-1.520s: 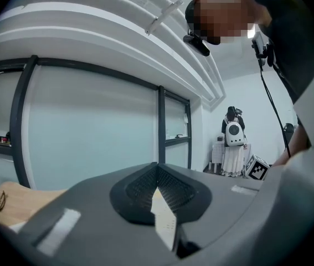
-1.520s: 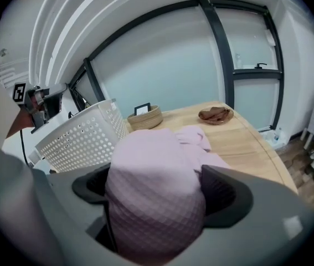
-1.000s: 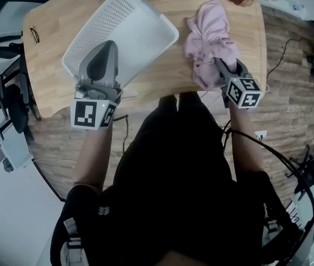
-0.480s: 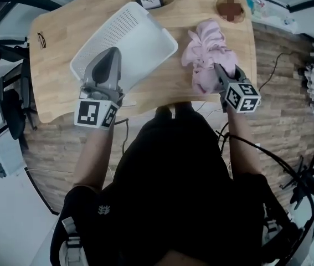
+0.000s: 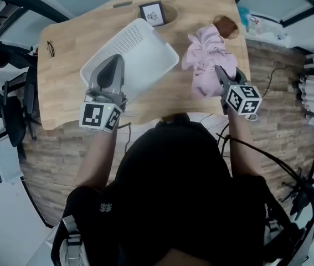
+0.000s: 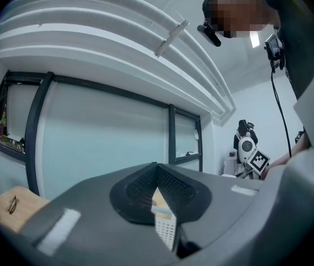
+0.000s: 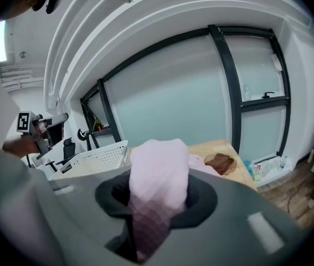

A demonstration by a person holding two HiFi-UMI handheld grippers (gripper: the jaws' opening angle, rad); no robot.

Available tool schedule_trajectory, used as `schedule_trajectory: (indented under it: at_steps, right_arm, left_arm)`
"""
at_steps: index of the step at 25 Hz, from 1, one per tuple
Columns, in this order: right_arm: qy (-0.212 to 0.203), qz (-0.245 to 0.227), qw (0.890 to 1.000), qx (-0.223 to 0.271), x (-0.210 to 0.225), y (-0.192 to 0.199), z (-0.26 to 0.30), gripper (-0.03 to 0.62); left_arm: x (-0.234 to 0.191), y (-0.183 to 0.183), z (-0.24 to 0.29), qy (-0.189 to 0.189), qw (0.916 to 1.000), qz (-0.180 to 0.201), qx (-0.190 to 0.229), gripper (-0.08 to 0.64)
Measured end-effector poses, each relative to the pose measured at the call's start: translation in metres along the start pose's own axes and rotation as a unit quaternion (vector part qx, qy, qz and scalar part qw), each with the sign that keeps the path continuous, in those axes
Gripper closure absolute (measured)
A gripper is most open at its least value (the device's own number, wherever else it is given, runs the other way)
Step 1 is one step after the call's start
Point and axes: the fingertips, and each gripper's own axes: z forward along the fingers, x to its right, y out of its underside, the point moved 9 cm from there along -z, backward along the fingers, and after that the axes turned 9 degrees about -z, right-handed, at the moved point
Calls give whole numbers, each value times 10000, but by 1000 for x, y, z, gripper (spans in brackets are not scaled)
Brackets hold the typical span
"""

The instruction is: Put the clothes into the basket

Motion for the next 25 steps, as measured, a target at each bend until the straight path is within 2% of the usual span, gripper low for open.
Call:
schedule_trajectory:
  at_steps: [13,25]
  right_arm:
    - [30,-331,9986,408,1,-59,-2,457]
    - [-206,-623,9951,741,-10,-110,13,459]
  left_arm:
    - [-14,-42,-20,-316,9976,169,598,554]
    - [-32,-63,-38,-665,9937,384,818,554]
